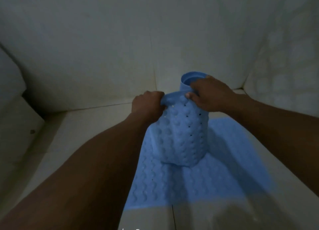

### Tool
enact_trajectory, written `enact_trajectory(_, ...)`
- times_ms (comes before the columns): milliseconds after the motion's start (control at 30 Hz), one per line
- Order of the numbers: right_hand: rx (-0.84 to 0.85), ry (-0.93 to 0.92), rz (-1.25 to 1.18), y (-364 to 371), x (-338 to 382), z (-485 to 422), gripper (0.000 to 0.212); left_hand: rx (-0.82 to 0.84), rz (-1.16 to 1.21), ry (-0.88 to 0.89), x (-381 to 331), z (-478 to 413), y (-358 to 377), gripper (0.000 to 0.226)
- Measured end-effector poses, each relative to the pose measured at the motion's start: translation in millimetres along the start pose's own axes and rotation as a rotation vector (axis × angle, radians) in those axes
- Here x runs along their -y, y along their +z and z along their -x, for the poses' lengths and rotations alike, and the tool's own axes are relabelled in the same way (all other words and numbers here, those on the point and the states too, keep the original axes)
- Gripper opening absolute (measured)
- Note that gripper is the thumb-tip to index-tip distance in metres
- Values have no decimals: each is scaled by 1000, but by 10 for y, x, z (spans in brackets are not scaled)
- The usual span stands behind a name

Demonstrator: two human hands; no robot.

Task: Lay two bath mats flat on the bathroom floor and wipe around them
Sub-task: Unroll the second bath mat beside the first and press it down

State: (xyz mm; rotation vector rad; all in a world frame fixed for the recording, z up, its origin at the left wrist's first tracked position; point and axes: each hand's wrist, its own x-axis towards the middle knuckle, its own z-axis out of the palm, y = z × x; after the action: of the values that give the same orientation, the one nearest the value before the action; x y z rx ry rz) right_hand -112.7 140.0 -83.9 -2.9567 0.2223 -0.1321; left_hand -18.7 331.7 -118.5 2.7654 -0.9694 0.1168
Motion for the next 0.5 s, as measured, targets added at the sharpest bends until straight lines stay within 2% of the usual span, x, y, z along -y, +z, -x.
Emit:
enact_trajectory(67,-31,38,-10,10,-44,111,38,-39,15,44,-92,27,103,20)
enact_trajectory(167,-60,53,22,-10,-26,232,30,-102,40,72,-177,109,208,14)
enact_trajectory(400,-70,-21,116,23,100,390,26,-163,2,107,-78,431,324,15)
enact_trajectory(500,-72,-40,156,44,121,485,34,-188,0,90,-103,610,350,15)
